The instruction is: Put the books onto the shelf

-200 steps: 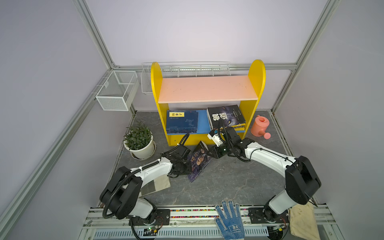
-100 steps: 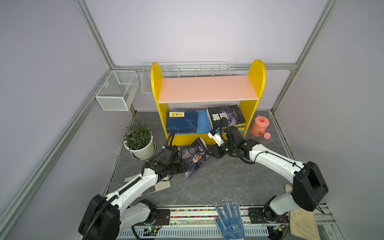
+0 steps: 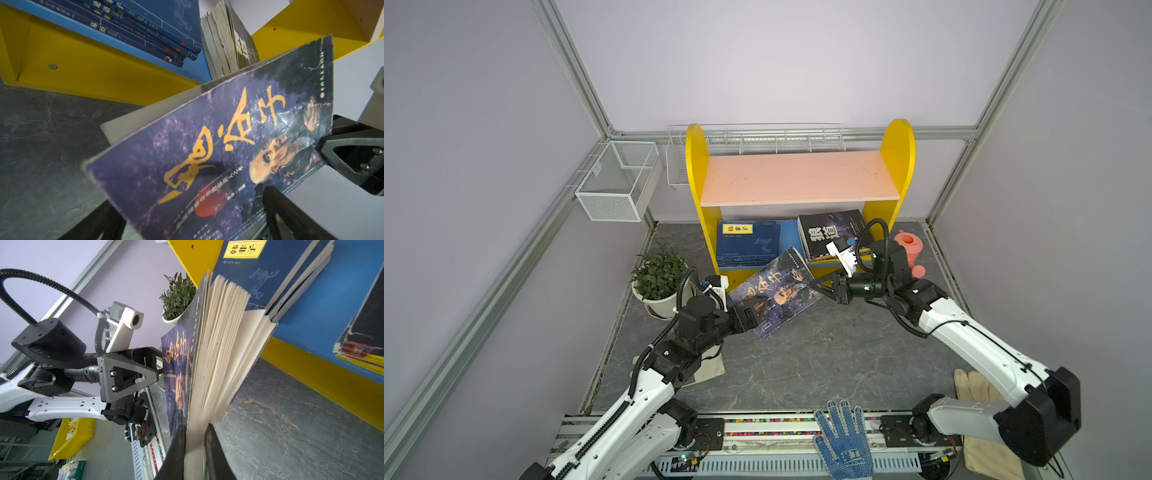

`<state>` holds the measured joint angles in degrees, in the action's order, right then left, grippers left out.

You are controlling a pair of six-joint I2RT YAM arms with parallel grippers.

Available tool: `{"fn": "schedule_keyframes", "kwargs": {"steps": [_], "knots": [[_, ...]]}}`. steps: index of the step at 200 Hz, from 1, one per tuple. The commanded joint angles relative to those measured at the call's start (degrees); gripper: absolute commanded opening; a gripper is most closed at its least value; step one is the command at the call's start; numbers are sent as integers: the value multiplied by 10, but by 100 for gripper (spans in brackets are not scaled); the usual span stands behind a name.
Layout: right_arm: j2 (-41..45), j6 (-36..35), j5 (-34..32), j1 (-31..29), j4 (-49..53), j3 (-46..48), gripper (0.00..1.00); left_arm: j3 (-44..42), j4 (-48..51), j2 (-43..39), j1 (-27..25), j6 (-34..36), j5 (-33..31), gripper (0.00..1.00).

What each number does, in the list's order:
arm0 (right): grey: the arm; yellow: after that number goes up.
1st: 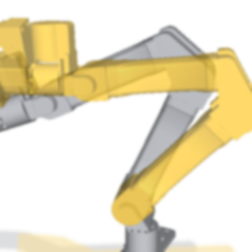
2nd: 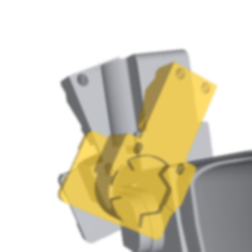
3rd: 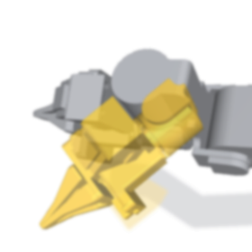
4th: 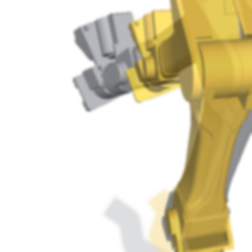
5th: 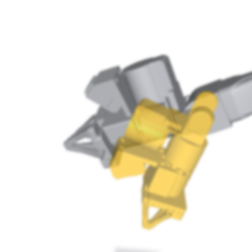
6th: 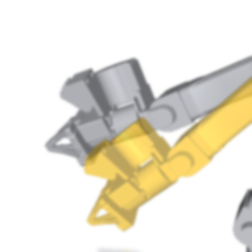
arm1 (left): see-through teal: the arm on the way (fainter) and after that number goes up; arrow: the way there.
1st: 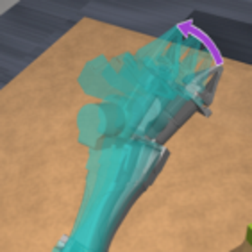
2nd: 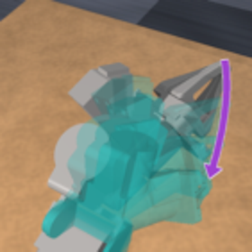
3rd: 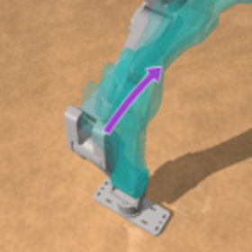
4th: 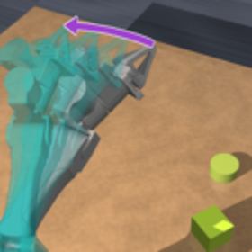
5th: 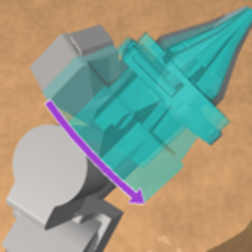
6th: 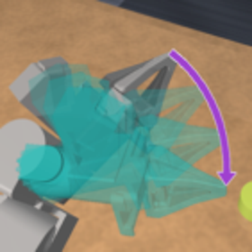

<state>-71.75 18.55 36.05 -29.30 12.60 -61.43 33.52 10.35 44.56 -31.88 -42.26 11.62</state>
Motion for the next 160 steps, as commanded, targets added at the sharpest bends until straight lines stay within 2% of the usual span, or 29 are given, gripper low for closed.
{"fn": "schedule_keyframes", "kwargs": {"steps": [1, 40, 101, 130, 160], "knots": [[42, 48, 8, 20, -86, 5, 6, 8, -53, -6, 2, -18, 4, 99], [72, 102, 13, 51, -145, 25, 6, 6, -100, 23, 2, -34, 17, 99], [90, 171, 21, 79, -211, 45, 6, 0, -201, 59, 2, -52, 85, 100], [84, 220, 22, 87, -264, 58, 6, 27, -248, 115, 2, -67, 144, 91], [82, 251, 24, 91, -309, 64, 6, 31, -276, 149, 2, -69, 159, 91]]}}
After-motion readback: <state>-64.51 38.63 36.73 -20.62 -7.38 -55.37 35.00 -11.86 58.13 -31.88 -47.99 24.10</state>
